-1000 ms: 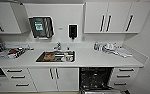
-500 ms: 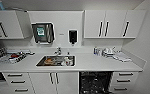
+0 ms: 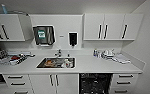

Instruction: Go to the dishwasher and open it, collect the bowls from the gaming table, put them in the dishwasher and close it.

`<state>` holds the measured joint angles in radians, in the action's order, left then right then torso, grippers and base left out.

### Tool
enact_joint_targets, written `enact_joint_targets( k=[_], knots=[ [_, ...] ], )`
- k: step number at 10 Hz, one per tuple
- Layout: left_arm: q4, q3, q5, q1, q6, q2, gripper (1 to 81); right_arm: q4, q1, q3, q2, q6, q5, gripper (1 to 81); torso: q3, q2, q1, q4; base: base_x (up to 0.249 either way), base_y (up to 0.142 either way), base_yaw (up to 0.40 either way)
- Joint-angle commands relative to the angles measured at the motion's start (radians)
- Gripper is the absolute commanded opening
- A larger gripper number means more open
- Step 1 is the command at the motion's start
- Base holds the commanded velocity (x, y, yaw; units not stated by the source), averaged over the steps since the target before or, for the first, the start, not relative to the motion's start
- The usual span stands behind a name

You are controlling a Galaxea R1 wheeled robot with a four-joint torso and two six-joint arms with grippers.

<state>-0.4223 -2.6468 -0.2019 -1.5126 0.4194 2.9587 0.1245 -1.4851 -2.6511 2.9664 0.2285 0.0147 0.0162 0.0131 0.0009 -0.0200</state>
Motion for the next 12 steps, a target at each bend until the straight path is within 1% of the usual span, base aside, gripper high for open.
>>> enact_joint_targets(
  k=[1,3,5,7,9,10,11,12],
  knots=[
    [-0.004,-0.104,0.035,0.058,-0.004,0.054,81.1,0.004,0.051,-0.076,0.044,0.002,-0.059,81.1,0.0,0.0,0.0,0.0,0.0,0.0,0.0],
    [-0.004,-0.122,0.035,0.068,-0.005,0.103,81.1,0.003,0.05,-0.147,0.084,0.002,-0.062,81.1,0.0,0.0,0.0,0.0,0.0,0.0,0.0],
    [-0.004,-0.124,0.035,0.081,-0.005,0.135,81.1,0.003,0.05,-0.159,0.085,0.002,-0.065,81.1,0.0,0.0,0.0,0.0,0.0,0.0,0.0],
    [-0.006,-0.124,0.035,0.084,-0.005,0.134,81.1,0.009,0.041,-0.159,0.084,-0.003,-0.067,81.1,0.0,0.0,0.0,0.0,0.0,0.0,0.0],
    [0.002,-0.124,0.035,0.085,-0.005,0.136,81.1,0.056,0.038,-0.154,0.084,-0.02,-0.067,81.1,0.0,0.0,0.0,0.0,0.0,0.0,0.0],
    [0.05,-0.121,0.047,0.082,-0.005,0.137,81.1,0.069,0.039,-0.151,0.087,-0.02,-0.067,81.1,0.0,0.0,0.0,0.0,0.0,0.0,0.0],
    [0.129,-0.121,0.108,0.079,-0.007,0.139,81.1,0.073,0.042,-0.151,0.088,-0.02,-0.067,81.1,0.0,0.0,0.0,0.0,0.0,0.0,0.0],
    [0.158,-0.122,0.134,0.079,-0.008,0.136,81.1,0.073,0.044,-0.15,0.09,-0.02,-0.067,81.1,0.0,0.0,0.0,0.0,0.0,0.0,0.0]
  ],
)
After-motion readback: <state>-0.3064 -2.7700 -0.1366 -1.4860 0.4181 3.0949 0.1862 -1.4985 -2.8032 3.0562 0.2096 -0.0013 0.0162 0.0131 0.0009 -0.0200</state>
